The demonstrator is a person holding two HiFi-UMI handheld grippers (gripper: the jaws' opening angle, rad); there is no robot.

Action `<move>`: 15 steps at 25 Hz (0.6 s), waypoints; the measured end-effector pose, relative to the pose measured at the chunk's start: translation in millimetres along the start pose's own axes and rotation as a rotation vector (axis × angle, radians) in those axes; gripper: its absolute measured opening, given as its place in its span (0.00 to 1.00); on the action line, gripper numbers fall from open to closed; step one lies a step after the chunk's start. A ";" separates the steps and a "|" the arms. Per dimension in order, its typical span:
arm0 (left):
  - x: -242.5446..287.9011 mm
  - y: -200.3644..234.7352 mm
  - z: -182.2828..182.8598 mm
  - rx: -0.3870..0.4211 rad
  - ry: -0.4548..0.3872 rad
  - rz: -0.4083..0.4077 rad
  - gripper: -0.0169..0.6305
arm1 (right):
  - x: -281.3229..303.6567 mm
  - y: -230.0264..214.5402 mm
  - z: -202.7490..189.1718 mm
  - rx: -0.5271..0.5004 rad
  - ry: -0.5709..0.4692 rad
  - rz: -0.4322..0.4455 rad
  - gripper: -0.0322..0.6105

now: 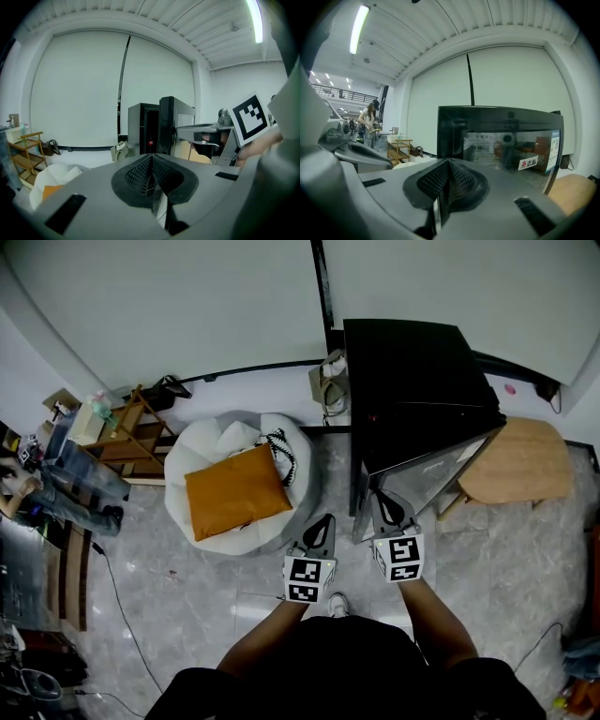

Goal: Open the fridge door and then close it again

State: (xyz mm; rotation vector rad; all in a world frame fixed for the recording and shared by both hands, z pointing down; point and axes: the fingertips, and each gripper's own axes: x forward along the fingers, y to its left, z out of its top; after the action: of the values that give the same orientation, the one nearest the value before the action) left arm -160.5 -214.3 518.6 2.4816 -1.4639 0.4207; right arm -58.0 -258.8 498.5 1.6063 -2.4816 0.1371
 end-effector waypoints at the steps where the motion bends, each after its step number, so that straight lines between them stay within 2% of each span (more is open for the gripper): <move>1: 0.5 2.1 0.0 0.000 -0.001 -0.001 0.06 | 2.5 -0.5 0.2 0.001 -0.001 -0.003 0.08; 15: 13.1 24.9 3.2 -0.002 -0.009 -0.015 0.06 | 33.1 -4.3 6.2 -0.016 -0.007 -0.040 0.08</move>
State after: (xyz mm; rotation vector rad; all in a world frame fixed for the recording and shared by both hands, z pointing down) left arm -175.9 -237.9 521.6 2.4944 -1.4482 0.4051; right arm -67.9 -291.2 499.1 1.6521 -2.4475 0.1063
